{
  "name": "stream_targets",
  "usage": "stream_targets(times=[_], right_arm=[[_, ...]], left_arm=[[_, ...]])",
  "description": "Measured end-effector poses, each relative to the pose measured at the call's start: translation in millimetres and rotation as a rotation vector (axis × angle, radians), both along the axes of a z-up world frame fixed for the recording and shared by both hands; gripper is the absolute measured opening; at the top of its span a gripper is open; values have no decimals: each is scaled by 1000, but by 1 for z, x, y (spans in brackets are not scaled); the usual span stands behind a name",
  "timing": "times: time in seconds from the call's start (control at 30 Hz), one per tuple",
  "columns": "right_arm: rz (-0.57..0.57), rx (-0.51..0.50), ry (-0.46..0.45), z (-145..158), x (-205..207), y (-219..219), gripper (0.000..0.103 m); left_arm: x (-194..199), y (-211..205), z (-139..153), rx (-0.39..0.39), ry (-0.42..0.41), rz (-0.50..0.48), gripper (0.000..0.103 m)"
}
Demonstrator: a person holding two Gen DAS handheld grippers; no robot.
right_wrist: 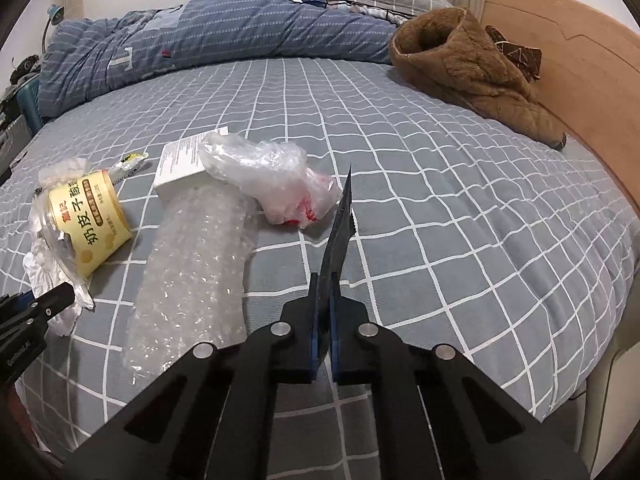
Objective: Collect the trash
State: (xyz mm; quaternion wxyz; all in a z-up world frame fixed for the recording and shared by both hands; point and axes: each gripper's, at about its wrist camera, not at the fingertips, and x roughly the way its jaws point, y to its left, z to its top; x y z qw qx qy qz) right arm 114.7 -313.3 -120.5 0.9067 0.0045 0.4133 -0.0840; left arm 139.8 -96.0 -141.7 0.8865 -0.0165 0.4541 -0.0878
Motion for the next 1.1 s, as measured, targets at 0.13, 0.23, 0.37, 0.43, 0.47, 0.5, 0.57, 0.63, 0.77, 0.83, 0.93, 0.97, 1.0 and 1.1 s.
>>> stream_targets(times=[0.13,0.23,0.37,0.43,0.47,0.5,0.57,0.63,0.77,0.83,0.93,0.97,1.0,1.1], right_arm=[[-1,7,-11,5,-3,-1,3],[2,21,-18,9,-6,-2,3],[12,37,-36,17,-11,-3,3],[18,46,-45,21,-14,-3,3],[22,54,-48,23,-15,-3,3],[24,63,-49,24,-17,-3,3],[28,74,-53,27,-20,-2,3],[32,72,-59,29,-23,0,3],[40,75,-81,38,-32,6,3],[46,71,-92,42,-36,9,3],[59,63,-112,47,-45,16,3],[64,61,-116,49,-47,19,3],[70,59,-118,50,-49,21,3],[92,55,-131,55,-57,29,3]], left_arm=[[-5,0,3,5,-2,-11,24],[-7,2,7,-10,-1,-9,24],[-11,8,16,-26,-16,0,24],[-14,10,21,-32,-28,3,24],[-14,11,23,-31,-33,4,24],[-17,12,27,-29,-46,10,24],[-19,14,32,-29,-60,12,24],[-23,14,37,-32,-71,9,24],[-31,17,44,-40,-85,2,24],[-35,18,46,-42,-88,0,24],[-42,23,49,-42,-92,9,24],[-44,24,50,-42,-94,11,24],[-47,24,51,-43,-97,9,24],[-55,25,55,-41,-105,5,24]])
